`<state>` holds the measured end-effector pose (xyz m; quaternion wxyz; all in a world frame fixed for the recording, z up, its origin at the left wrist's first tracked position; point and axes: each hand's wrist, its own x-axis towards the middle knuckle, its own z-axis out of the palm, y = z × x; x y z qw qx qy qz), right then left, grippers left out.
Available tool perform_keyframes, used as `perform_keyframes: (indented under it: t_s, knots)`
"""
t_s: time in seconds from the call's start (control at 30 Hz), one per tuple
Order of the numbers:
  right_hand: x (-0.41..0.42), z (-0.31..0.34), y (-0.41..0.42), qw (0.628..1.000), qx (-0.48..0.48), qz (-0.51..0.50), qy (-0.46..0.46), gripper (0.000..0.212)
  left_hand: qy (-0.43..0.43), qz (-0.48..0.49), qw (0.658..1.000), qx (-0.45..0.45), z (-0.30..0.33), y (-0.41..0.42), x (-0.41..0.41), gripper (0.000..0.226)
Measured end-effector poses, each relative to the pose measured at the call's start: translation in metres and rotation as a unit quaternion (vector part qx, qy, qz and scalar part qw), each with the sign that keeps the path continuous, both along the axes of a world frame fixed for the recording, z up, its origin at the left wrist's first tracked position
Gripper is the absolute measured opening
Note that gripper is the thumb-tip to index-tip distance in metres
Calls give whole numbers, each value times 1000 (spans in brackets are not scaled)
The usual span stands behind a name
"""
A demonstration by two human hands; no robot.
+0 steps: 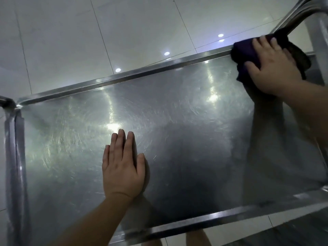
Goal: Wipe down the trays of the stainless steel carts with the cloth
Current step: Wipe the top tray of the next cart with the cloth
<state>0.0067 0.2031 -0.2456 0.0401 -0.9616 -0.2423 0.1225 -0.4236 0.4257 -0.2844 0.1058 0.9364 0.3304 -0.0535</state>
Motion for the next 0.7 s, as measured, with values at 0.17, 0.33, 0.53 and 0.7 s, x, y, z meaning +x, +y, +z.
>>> perform_keyframes:
  t_s: [0.17,0.33,0.53,0.7]
  knots:
    - [-114,5,-91,999,-39,9,21,74,10,1,1000,-12,2,0,-1,70]
    - [-259,13,-214,996,-73,1,51,76,4,0,1000,-22,5,-2,-1,71]
    - [-238,7,-186,992,-83,82,43,75,6,-5,1000,-13,4,-1,-1,71]
    - [-123,-6,-34,998,-22,55,-11,73,-2,-6,1000,-3,3,-2,-1,70]
